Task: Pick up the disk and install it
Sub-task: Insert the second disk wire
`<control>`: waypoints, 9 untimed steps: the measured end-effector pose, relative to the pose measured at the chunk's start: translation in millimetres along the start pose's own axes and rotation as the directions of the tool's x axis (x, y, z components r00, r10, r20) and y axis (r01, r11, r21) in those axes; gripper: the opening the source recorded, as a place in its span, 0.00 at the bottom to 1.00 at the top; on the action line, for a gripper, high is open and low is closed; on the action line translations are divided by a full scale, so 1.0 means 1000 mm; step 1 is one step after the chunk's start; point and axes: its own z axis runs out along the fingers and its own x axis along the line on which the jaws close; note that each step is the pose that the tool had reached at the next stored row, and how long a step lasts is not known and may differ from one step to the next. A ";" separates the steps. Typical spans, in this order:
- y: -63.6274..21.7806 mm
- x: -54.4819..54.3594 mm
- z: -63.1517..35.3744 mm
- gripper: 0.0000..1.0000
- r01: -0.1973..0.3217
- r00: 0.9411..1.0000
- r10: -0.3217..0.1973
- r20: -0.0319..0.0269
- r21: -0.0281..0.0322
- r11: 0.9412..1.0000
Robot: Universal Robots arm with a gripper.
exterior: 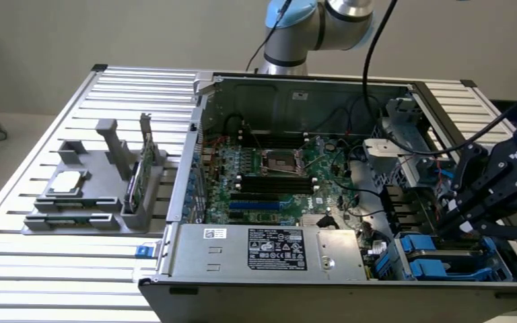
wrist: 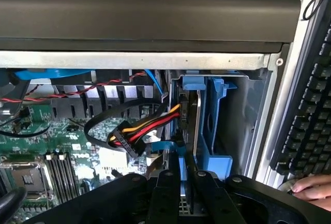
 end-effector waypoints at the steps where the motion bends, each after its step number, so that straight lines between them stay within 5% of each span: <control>1: 0.0002 0.000 0.0006 0.15 0.002 1.000 -0.002 0.000 0.001 1.000; 9: 0.0035 0.000 0.0027 0.15 0.006 1.000 -0.006 -0.005 0.003 1.000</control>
